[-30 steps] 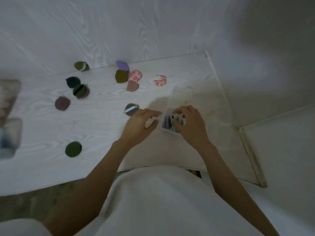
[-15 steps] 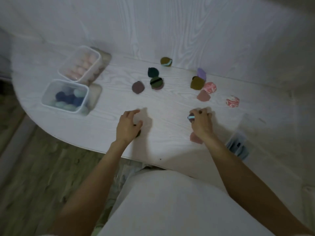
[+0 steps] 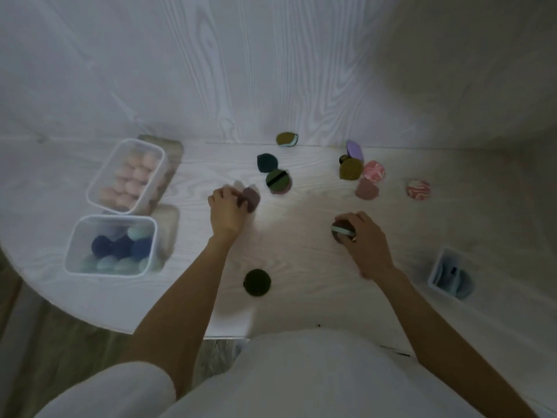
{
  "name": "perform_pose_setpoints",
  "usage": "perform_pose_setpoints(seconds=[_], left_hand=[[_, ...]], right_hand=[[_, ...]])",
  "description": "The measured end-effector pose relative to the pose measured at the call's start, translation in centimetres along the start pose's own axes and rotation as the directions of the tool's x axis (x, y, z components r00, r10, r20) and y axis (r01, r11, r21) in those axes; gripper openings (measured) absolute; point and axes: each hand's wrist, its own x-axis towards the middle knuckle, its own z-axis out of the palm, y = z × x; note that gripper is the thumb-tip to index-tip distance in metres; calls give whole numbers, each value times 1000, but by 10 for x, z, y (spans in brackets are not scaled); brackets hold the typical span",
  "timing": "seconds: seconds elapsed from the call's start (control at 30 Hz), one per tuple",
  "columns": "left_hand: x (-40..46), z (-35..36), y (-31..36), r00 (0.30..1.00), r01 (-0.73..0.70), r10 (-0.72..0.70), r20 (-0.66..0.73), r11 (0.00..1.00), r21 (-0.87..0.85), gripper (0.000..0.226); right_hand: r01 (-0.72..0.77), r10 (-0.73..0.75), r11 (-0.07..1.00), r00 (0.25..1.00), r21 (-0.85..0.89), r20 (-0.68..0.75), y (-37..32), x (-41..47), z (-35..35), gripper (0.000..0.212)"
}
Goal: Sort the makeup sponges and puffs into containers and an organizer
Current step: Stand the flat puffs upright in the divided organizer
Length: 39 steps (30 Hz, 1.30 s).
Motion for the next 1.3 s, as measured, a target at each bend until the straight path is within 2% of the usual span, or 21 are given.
perform_pose_setpoints(seconds=[0.07,0.17,0.23,0.37,0.5,0.67,0.8,0.9,1.03,1.13,1.23,1.3], left_hand=[[-20,-6,9,1000,9,-8,5,980,-198,11],[-63,-7,36,995,-84,99,22,930,-357,13],[-93,0,60,976,-161,207,69,897,-412,13],[-142,26,121,905,-271,381,189,859,-435,16],[-181,61,183,787,-379,557,264,775,-506,20],[-216,109,249,702,-477,636,319,753,-453,20],[-236,137,281,693,-555,661,289,744,-371,19],[-245,154,287,659,-652,695,289,719,-240,18],[-259,169,295,525,-799,719,455,601,-28,17],[-261,175,299,518,-800,696,497,601,-8,21],[-257,174,298,522,-767,685,508,638,-70,23],[-256,173,297,509,-778,699,502,624,-80,20]], right_hand=[[-9,10,1000,1000,29,-20,-1,-7,-6,30],[-24,28,996,998,88,-47,-3,-27,-19,41],[-48,62,989,993,137,-98,0,-45,-31,39],[-125,164,978,954,167,-251,26,-86,-62,19],[-292,334,942,869,168,-365,71,-135,-96,20],[-385,455,890,771,243,-445,119,-175,-134,32],[-388,471,882,747,268,-470,144,-186,-150,33],[-358,450,892,757,276,-474,158,-188,-154,33],[-322,423,902,791,288,-442,168,-184,-156,34],[-303,413,902,811,308,-415,173,-178,-155,36],[-281,394,907,830,313,-395,175,-173,-152,38],[-263,375,913,845,313,-381,176,-170,-150,39]])
